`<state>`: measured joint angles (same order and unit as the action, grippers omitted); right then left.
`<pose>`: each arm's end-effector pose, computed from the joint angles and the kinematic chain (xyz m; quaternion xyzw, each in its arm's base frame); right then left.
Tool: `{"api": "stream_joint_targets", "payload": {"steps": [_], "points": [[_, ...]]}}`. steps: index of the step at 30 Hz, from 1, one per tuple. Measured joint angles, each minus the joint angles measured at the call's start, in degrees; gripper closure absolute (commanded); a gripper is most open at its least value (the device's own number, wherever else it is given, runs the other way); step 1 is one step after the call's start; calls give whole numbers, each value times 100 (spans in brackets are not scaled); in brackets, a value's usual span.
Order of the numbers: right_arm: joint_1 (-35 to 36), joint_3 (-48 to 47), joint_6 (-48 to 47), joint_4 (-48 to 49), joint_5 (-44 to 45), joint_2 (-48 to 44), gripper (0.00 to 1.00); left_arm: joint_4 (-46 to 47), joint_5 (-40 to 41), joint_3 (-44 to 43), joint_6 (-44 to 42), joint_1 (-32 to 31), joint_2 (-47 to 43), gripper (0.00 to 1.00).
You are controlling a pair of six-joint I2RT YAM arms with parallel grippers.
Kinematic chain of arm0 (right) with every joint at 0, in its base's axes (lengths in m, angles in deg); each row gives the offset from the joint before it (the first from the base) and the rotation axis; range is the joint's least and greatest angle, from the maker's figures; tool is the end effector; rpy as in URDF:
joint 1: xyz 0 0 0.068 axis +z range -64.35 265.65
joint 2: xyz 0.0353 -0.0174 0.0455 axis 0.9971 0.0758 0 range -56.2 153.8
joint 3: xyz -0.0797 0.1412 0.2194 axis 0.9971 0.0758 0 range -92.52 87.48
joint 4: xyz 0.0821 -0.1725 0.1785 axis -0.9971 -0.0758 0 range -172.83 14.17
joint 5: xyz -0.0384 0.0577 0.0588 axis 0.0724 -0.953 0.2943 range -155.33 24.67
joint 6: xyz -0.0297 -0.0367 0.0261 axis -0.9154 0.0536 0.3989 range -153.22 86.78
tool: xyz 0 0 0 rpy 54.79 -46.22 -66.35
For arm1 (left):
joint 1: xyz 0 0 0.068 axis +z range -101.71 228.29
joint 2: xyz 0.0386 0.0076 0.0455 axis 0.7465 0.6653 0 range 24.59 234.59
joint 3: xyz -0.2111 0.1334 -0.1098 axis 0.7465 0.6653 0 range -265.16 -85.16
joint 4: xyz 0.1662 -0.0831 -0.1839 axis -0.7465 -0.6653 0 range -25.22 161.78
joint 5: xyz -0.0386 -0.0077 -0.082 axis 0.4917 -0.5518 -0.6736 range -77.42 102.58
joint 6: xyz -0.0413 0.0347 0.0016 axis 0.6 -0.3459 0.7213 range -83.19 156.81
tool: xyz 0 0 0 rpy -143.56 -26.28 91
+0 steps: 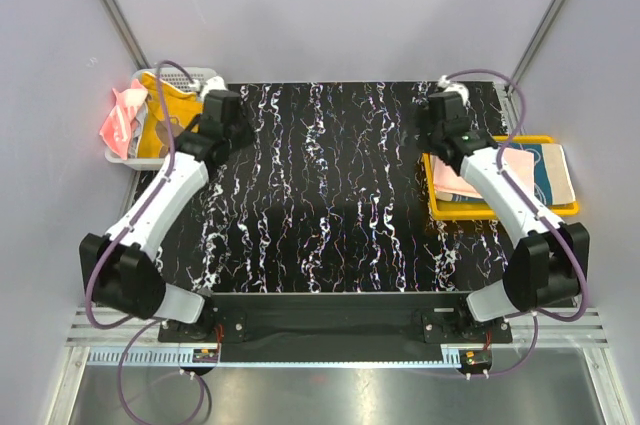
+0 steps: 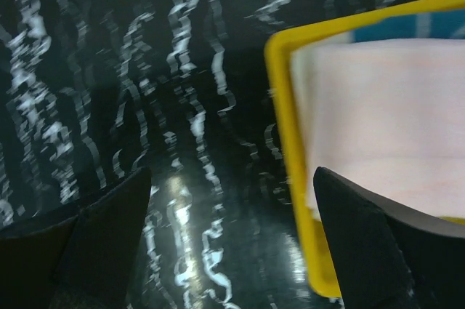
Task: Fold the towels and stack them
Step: Neatly place the folded towel into the bin, then grab crumpled towel
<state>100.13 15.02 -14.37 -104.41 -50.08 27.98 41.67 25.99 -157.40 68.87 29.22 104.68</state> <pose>0.3199 0.0729 0.3150 0.0900 0.8966 0.0041 0.4336 0.2968 -0.0940 0.3326 -0.1518 0.8809 -0.0934 0.4384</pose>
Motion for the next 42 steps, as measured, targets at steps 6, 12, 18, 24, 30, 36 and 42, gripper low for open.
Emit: {"api": "stream_joint_targets", "payload": {"steps": [6, 12, 18, 24, 30, 36, 42], "points": [[514, 354, 160, 374, -798, 4, 0, 577, 1060, -492, 501, 1237, 1119, 54], [772, 675, 262, 723, -1222, -2, 0, 785, 1296, -1091, 793, 2122, 2747, 51], [872, 879, 313, 916, -1478, -2, 0, 883, 1228, -1974, 802, 2754, 3965, 49], [922, 896, 343, 1082, -1609, 55, 0, 914, 1189, -3191, 748, 3152, 4907, 49], [955, 896, 345, 1126, -1648, 238, 0, 798, 1132, -3779, 907, 3150, 5477, 55], [957, 892, 343, 1126, -1665, 380, 0, 643, 1045, -3836, 1196, 3165, 5593, 67], [957, 870, 343, 1134, -1786, 446, 0, 575, 785, -3926, 1495, 3211, 5633, 100]]}}
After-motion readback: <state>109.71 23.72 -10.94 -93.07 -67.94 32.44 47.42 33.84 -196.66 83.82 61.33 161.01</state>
